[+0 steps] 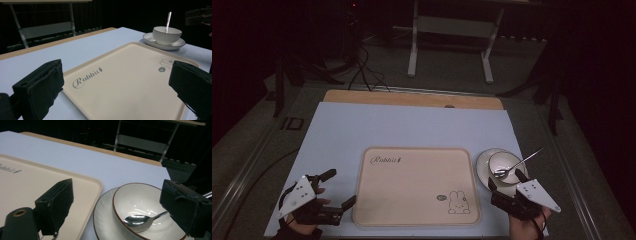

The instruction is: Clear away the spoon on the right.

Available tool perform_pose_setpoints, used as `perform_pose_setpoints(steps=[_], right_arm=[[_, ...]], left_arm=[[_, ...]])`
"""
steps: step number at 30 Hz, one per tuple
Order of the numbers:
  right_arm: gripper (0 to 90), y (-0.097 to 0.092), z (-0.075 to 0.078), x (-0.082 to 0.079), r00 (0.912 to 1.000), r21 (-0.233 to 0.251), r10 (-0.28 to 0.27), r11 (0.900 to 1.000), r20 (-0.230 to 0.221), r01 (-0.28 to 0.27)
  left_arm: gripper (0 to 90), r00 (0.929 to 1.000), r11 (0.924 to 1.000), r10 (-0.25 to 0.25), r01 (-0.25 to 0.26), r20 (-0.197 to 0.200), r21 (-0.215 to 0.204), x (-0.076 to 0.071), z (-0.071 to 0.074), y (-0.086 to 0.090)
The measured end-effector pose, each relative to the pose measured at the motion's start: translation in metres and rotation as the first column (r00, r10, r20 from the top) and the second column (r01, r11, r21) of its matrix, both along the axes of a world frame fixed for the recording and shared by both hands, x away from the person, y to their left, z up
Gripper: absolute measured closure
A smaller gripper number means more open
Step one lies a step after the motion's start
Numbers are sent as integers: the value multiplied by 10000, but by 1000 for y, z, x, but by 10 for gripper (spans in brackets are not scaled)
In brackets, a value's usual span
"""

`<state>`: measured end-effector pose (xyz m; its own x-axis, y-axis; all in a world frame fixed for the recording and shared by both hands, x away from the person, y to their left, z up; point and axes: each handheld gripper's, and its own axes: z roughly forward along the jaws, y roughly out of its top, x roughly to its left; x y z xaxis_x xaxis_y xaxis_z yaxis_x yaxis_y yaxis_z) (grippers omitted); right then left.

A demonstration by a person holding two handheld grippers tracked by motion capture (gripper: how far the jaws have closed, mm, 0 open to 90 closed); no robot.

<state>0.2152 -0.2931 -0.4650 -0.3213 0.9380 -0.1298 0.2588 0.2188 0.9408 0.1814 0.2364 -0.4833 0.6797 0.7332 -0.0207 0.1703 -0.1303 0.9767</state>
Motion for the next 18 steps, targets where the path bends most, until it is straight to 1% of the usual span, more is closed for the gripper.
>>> perform_pose_setpoints(steps=[2,8,12,14,15,16,17,18], right_arm=[[114,1,0,0,9999,36,83,10000,-69,-83],[114,4,0,-1,9996,-38,229,9997,-164,-230],[105,6,3,-2,9991,113,389,9992,-165,-387],[123,8,5,-4,9982,18,572,9984,-184,-572],[127,10,6,-5,9978,-150,634,9979,-186,-637],[127,10,6,-5,9978,-150,634,9979,-186,-637],[126,14,10,-8,9971,-424,765,9962,-22,-765],[126,14,10,-8,9971,-424,765,9962,-22,-765]], left_arm=[[0,10000,10000,-5,5,-33,54,0,0,-1],[0,10000,10000,59,-58,-15,29,0,0,0],[0,9999,9999,151,-151,6,26,1,0,0],[0,9999,9999,146,-146,-9,20,2,0,0],[0,9999,9999,141,-141,5,11,2,0,1],[0,9999,9999,141,-141,5,11,2,0,1],[0,9999,9999,160,-160,27,23,1,0,0],[0,9999,9999,160,-160,27,23,1,0,0]])
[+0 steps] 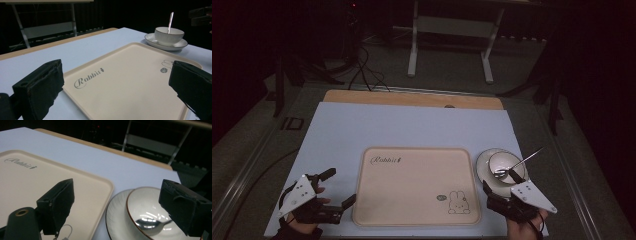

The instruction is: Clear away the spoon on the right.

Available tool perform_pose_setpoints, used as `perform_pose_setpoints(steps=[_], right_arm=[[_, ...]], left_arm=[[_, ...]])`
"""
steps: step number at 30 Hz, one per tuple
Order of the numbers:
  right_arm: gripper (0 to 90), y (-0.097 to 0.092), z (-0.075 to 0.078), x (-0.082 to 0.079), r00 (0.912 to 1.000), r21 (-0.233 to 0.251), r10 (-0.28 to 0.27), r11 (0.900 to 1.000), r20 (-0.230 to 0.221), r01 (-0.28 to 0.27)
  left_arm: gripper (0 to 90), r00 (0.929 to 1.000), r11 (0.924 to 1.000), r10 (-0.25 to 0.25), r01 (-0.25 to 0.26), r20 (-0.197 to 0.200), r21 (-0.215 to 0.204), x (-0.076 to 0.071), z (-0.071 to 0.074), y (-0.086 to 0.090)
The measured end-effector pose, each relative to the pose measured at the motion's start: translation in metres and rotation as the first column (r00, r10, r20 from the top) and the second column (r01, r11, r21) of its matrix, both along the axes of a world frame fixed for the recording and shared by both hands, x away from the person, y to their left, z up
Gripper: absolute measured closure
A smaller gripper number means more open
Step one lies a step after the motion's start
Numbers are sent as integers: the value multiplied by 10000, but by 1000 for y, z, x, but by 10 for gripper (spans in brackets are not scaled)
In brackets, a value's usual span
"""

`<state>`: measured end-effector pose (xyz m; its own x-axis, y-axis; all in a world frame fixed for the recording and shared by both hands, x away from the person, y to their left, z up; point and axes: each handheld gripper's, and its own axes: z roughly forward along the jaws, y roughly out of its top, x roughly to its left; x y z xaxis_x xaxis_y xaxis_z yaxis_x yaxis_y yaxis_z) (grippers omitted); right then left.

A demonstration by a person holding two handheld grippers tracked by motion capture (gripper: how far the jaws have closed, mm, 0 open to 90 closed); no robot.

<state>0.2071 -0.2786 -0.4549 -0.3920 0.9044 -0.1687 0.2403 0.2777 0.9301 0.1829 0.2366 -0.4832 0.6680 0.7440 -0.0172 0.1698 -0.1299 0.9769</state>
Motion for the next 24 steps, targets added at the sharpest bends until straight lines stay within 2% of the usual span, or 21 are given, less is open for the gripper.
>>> perform_pose_setpoints(steps=[1,5,9,16,17,19,24], right_arm=[[106,4,3,-2,9997,-234,85,9997,218,-80],[106,9,11,-4,9997,-489,101,9988,218,-90],[106,10,21,-4,9995,-146,329,9994,-10,-329],[102,7,41,1,9968,-58,787,9969,102,-787],[99,4,48,4,9950,191,994,9948,130,-996],[96,1,54,7,9934,270,1138,9931,136,-1141],[92,-2,60,13,9908,400,1343,9901,150,-1348]], left_arm=[[0,10000,10000,41,-41,54,39,0,0,0],[0,10000,10000,59,-59,80,-27,0,1,0],[0,10000,10000,39,-39,69,-63,0,1,0],[0,10000,10000,9,-8,23,-18,0,0,-1],[0,10000,10000,2,-2,-2,-29,0,0,-1],[0,10000,10000,-13,13,-10,-31,0,0,-1],[0,10000,10000,-19,19,42,-44,0,1,-1]])
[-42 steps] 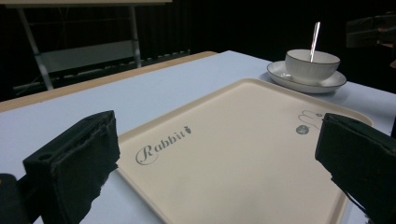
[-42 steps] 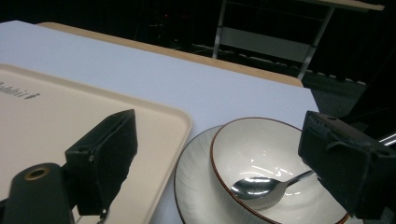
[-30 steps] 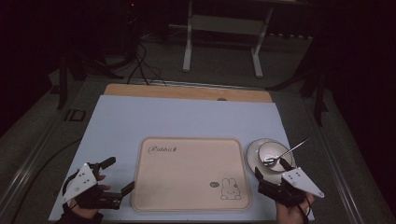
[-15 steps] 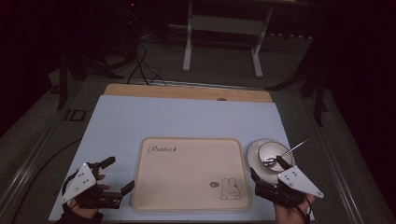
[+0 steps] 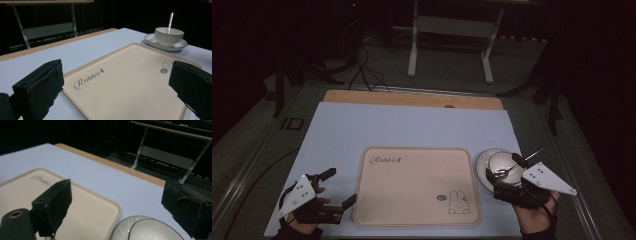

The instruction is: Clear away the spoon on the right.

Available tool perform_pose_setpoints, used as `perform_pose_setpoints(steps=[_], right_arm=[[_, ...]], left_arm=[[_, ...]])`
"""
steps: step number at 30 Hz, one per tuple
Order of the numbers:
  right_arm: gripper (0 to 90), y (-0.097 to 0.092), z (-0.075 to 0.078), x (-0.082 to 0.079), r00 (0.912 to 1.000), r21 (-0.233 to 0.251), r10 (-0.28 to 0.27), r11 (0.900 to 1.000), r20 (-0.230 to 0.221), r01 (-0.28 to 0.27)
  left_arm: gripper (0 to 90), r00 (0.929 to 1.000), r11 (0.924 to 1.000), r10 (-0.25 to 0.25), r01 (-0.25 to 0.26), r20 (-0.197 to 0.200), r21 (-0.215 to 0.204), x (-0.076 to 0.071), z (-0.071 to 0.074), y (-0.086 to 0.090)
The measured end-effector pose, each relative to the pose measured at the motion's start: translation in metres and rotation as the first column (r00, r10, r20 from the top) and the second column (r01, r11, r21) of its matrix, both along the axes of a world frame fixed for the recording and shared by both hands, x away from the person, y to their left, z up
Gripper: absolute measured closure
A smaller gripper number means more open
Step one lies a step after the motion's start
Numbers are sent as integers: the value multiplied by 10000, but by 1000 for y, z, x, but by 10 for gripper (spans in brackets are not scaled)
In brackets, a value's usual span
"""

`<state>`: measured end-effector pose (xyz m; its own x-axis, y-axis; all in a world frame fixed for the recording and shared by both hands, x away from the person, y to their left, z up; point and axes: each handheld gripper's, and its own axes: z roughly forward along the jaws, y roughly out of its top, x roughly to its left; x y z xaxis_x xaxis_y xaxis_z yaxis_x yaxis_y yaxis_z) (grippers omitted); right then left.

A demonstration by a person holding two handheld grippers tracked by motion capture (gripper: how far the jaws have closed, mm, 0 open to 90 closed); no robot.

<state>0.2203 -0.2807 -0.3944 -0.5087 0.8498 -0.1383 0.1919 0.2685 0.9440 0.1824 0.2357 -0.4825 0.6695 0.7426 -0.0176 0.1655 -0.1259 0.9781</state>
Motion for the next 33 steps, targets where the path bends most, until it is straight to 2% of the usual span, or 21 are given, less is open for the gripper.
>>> perform_pose_setpoints(steps=[3,13,16,22,28,32,33], right_arm=[[92,-4,3,6,10000,123,91,9999,-9,-91],[93,-21,5,20,9987,396,131,9992,-497,-111],[93,-24,6,22,9988,287,16,9996,-499,-1],[87,-35,7,29,9985,543,37,9985,-547,-7],[87,-54,9,35,9979,918,-56,9957,-651,116],[87,-62,10,37,9973,889,-250,9956,-695,311],[90,-69,10,39,9960,1017,-443,9935,-772,521]], left_arm=[[0,10000,10000,-16,16,-43,-25,0,0,1],[0,9999,10000,-29,29,-99,-16,0,-1,1],[0,10000,10000,-25,25,-88,-46,0,0,1],[0,9999,9999,-61,60,-100,-150,0,0,1],[0,9999,9999,-80,79,-78,-120,0,0,1],[0,9999,9999,-69,68,-96,-135,1,0,1],[0,9999,9999,-86,85,-89,-88,1,0,1]])
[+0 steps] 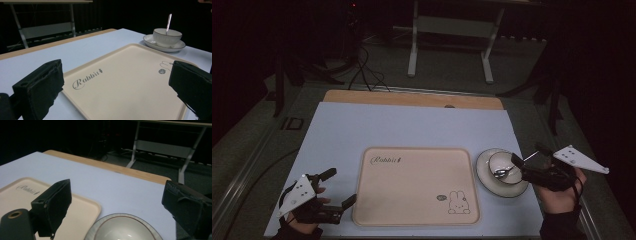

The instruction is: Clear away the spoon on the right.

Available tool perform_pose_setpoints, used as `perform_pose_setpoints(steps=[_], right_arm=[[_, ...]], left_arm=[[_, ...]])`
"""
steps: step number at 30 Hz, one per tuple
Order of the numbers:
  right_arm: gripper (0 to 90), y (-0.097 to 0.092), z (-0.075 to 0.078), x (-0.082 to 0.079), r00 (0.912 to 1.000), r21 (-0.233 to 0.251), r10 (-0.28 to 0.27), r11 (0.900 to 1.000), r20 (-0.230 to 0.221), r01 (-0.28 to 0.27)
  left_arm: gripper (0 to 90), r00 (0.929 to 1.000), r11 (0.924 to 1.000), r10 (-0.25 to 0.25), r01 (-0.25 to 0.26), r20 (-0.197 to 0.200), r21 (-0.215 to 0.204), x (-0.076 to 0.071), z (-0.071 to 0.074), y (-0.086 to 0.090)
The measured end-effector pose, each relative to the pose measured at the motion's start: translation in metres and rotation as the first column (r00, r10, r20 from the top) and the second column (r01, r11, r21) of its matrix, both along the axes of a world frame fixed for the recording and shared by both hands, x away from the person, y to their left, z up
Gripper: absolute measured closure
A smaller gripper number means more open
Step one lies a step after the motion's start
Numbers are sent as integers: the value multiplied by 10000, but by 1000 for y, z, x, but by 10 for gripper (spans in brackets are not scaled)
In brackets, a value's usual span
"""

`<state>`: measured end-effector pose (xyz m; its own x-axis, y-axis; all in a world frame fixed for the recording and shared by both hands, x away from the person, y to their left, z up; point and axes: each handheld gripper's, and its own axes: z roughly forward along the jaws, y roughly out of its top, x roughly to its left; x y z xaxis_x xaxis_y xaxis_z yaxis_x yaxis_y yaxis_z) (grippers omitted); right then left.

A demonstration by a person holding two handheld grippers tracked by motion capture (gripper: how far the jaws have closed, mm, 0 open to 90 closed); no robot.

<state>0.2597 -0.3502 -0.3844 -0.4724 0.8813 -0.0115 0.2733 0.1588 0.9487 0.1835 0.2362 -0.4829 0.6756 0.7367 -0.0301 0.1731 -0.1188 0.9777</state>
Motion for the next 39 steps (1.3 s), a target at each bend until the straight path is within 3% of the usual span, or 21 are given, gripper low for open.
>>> perform_pose_setpoints(steps=[8,14,23,39], right_arm=[[133,-26,-5,7,9971,219,-726,9971,-230,731],[172,-44,-17,15,9910,168,-1111,9935,-746,1126],[209,-64,-41,27,9731,291,-1854,9812,-1365,1910],[275,-85,-65,55,9486,841,-1929,9719,-2508,2199]], left_arm=[[0,10000,10000,-43,43,-10,31,1,0,-1],[0,10000,10000,-38,38,1,44,1,0,-1],[0,10000,9999,-18,18,-7,107,1,-1,-2],[0,10000,9996,1,-1,11,290,1,-1,-3]])
